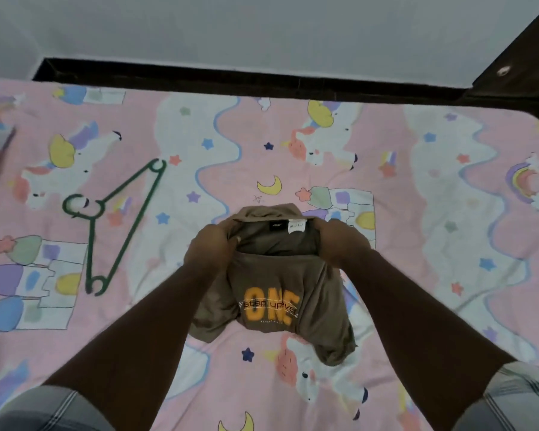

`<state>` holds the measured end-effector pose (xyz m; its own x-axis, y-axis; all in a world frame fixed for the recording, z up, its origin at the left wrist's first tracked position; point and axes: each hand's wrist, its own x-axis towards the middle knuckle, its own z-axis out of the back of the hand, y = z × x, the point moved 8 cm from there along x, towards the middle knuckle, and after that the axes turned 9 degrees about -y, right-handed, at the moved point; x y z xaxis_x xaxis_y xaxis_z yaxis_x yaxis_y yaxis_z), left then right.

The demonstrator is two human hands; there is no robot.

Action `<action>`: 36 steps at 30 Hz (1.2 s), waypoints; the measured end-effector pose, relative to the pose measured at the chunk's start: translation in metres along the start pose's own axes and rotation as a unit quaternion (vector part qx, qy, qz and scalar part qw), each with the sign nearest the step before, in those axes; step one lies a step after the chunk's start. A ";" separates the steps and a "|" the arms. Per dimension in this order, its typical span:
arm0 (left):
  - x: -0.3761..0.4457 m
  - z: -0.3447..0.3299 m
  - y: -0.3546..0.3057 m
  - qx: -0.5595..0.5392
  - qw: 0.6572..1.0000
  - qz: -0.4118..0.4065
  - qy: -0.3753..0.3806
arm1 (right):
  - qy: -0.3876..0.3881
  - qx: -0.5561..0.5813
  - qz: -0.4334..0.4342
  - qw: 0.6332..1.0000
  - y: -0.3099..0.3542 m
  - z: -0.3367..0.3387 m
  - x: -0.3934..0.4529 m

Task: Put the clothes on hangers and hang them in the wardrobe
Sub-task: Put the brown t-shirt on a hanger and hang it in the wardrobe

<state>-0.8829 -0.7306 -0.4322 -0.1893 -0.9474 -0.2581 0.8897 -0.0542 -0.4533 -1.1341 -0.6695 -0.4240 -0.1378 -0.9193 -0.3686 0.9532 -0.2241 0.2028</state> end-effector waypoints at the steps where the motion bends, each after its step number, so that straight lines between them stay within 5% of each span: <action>1: 0.008 -0.003 -0.001 -0.011 1.000 -0.002 -0.008 | -0.009 -0.002 -0.004 1.000 -0.003 -0.001 0.010; 7: 0.041 -0.010 0.012 -0.077 0.995 0.052 -0.043 | 0.010 0.054 0.007 0.998 -0.006 -0.019 0.049; 13: 0.027 0.008 0.048 -0.092 0.985 0.119 -0.088 | -0.128 0.062 0.002 0.990 0.022 -0.005 0.050; 17: 0.018 0.030 0.097 -0.069 0.976 0.175 -0.108 | -0.143 0.091 0.067 0.983 0.090 -0.014 0.052; 21: 0.012 0.062 0.160 0.017 0.964 0.222 -0.145 | -0.093 0.101 0.118 0.983 0.166 -0.036 0.060; 25: 0.019 0.074 0.206 0.059 0.963 0.219 -0.144 | -0.053 0.166 0.070 0.982 0.216 -0.055 0.077; 31: 0.019 0.075 0.286 -0.010 0.913 0.389 -0.125 | -0.027 0.215 0.019 0.976 0.285 -0.092 0.094; 36: 0.036 0.067 0.309 -0.040 0.926 0.362 -0.102 | -0.004 0.244 -0.050 0.968 0.291 -0.109 0.097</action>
<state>-0.5871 -0.8030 -0.5240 0.5339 -0.7666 -0.3569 0.7175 0.6340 -0.2886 -0.8408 -0.7886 -0.4997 -0.2264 -0.8871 -0.4021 0.6943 -0.4365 0.5721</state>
